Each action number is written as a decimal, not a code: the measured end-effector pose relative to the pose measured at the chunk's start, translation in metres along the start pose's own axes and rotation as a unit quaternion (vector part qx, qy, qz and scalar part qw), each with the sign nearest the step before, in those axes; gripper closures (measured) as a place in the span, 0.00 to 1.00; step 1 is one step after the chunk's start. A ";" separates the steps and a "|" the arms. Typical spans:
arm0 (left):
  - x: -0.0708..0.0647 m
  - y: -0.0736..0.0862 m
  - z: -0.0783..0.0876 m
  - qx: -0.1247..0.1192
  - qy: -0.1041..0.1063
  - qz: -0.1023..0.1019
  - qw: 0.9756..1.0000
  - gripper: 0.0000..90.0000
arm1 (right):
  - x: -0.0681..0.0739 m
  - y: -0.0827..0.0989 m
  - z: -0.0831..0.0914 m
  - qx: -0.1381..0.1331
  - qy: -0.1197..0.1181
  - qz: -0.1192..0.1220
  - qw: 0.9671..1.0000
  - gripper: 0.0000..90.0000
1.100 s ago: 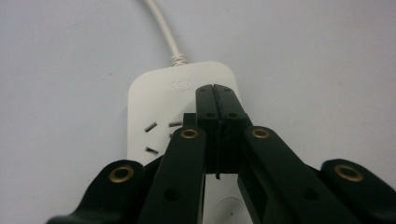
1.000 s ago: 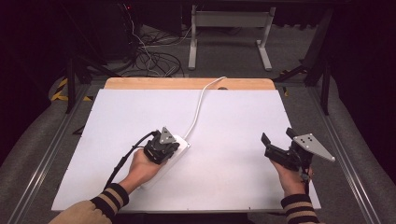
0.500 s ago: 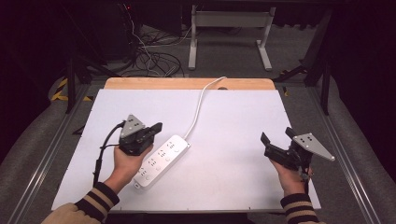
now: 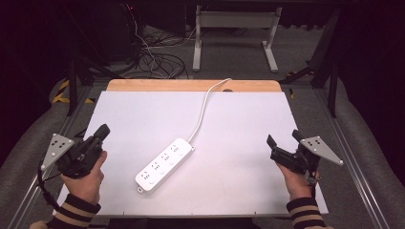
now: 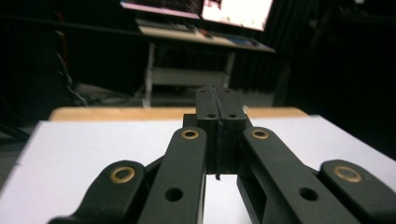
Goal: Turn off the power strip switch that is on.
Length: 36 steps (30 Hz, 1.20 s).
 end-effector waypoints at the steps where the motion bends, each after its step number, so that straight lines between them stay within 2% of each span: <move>1: 0.002 -0.002 0.001 -0.018 -0.017 -0.013 1.000 1.00 | 0.001 0.000 0.000 0.001 0.000 0.001 1.000 0.11; 11: 0.012 -0.002 -0.007 -0.025 -0.038 -0.013 0.999 1.00 | -0.001 0.002 0.001 0.004 0.002 0.002 1.000 0.11; 14: 0.011 -0.002 -0.007 -0.026 -0.036 -0.013 0.999 1.00 | 0.000 0.002 0.002 0.004 0.003 0.003 1.000 0.11; 18: 0.010 -0.001 -0.009 -0.022 -0.029 -0.024 0.999 1.00 | 0.000 0.002 0.001 0.005 0.003 0.005 1.000 0.11; 20: 0.009 0.000 -0.010 -0.028 -0.029 -0.032 0.999 0.75 | -0.001 0.002 0.001 0.005 0.002 0.003 1.000 0.11; 21: 0.010 0.003 -0.013 -0.031 -0.044 -0.044 0.998 0.59 | 0.000 0.002 0.001 0.004 0.002 0.004 1.000 0.11; 22: 0.010 0.005 -0.015 -0.036 -0.049 -0.045 0.997 0.47 | 0.000 0.002 0.001 0.004 0.001 0.003 1.000 0.11; 23: 0.010 0.006 -0.016 -0.031 -0.053 -0.043 0.997 0.36 | 0.000 0.002 0.001 0.005 0.001 0.004 1.000 0.11; 26: 0.010 0.007 -0.019 -0.024 -0.051 -0.036 0.998 0.19 | 0.001 0.001 0.000 0.005 0.000 0.006 1.000 0.11; 30: 0.011 0.006 -0.019 -0.037 -0.053 -0.034 0.997 0.13 | 0.001 0.001 -0.001 0.005 -0.001 0.005 1.000 0.11; 36: 0.012 0.007 -0.021 -0.036 -0.061 -0.029 0.997 0.10 | 0.001 0.001 0.000 0.004 -0.001 0.004 1.000 0.11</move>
Point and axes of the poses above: each handheld gripper's, and its own axes: z roughly backward along the jaws, y roughly out of its underside, x roughly to its left, the point moved 4 cm from there along -z, roughly forward along the jaws, and after that the axes turned 6 degrees about x, right-handed, at the moved point
